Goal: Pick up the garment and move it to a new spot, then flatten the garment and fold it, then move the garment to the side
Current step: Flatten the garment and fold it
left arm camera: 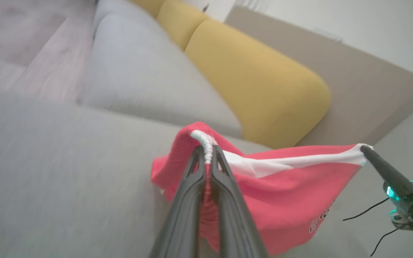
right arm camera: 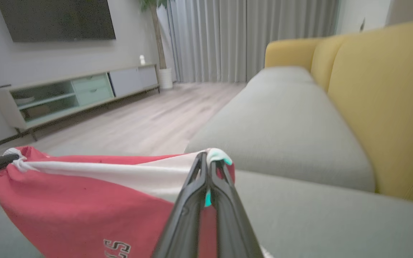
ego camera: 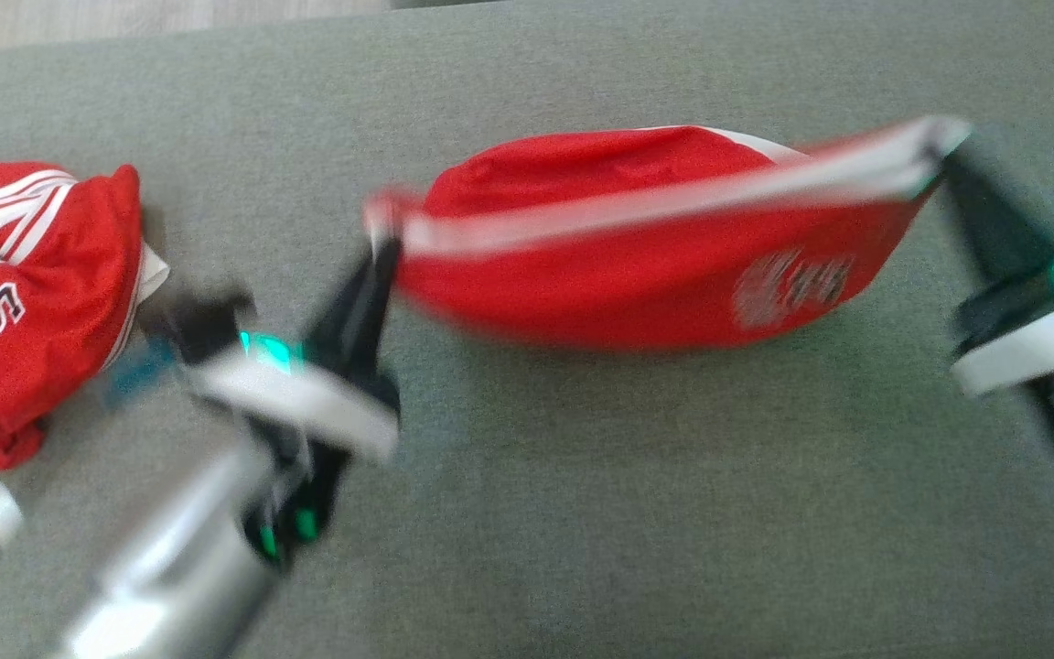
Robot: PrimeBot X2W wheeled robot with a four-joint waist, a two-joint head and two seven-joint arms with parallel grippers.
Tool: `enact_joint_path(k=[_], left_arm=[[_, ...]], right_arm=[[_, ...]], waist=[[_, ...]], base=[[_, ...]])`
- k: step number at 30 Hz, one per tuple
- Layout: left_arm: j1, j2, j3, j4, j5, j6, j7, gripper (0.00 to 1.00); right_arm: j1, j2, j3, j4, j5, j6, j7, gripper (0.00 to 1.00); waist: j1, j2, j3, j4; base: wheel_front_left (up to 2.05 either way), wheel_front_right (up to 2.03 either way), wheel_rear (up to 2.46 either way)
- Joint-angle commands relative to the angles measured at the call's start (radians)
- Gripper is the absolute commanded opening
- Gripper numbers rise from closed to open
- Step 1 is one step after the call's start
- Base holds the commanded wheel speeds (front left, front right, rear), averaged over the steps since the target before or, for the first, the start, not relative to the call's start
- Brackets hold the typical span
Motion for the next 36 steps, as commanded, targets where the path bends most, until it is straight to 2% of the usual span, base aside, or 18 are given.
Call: enact_joint_path(k=[1,5,9,13,14,16,20,24,28,32,36], left_arm=[[-0.135,0.046,0.068,-0.100,-0.007,0.023,0.034,0.00],[-0.307,0.072,0.117,-0.246,-0.025,0.067,0.144,0.00],[-0.496,0.089,0.154,-0.278,-0.036,0.090,0.251,0.00],[-0.675,0.058,0.163,-0.177,-0.051,0.080,0.327,0.00],[-0.675,0.058,0.163,-0.177,-0.051,0.080,0.327,0.00],[-0.760,0.036,0.154,-0.092,-0.035,0.058,0.336,0.00],[-0.905,-0.039,0.150,0.112,0.018,0.020,0.262,0.00],[-1.021,-0.121,0.156,0.274,0.059,-0.027,0.128,0.00],[-1.095,-0.169,0.164,0.367,0.064,-0.063,-0.001,0.00],[-1.080,-0.167,0.141,0.379,0.033,-0.074,-0.074,0.00],[-0.957,-0.119,0.076,0.325,-0.034,-0.074,-0.098,0.00]], right_arm=[[-0.035,-0.052,-0.064,-0.068,0.002,-0.001,-0.009,0.00],[-0.100,-0.086,-0.228,-0.165,-0.016,-0.001,0.040,0.00],[-0.240,-0.097,-0.334,-0.227,-0.062,-0.001,0.139,0.00],[-0.431,-0.077,-0.340,-0.214,-0.125,-0.001,0.237,0.00],[-0.431,-0.077,-0.340,-0.214,-0.125,-0.001,0.237,0.00],[-0.543,-0.051,-0.308,-0.158,-0.169,-0.001,0.268,0.00],[-0.759,0.010,-0.253,0.020,-0.272,-0.001,0.242,0.00],[-0.924,0.054,-0.269,0.167,-0.347,-0.001,0.119,0.00],[-1.026,0.081,-0.302,0.228,-0.403,-0.001,-0.008,0.00],[-1.025,0.087,-0.299,0.230,-0.436,-0.001,-0.052,0.00],[-0.921,0.070,-0.279,0.199,-0.426,-0.001,-0.062,0.00]], waist=[[0.0000,0.0000,-0.002,-0.008],[0.0000,0.0000,0.004,-0.029],[0.0000,0.0000,0.037,-0.051],[0.0000,0.0000,0.096,-0.062],[0.0000,0.0000,0.096,-0.062],[0.0000,0.0000,0.131,-0.064],[0.0000,0.0000,0.208,-0.054],[0.0000,0.0000,0.269,-0.040],[0.0000,0.0000,0.311,-0.028],[0.0000,0.0000,0.330,-0.020],[0.0000,0.0000,0.322,-0.003]], base=[[0.00,0.00,0.00],[0.00,0.00,0.00],[0.00,0.00,0.00],[0.00,0.00,0.00],[0.00,0.00,0.00],[0.00,0.00,0.00],[0.00,0.00,0.00],[0.00,0.00,0.00],[0.00,0.00,0.00],[0.00,0.00,0.00],[0.00,0.00,0.00]])
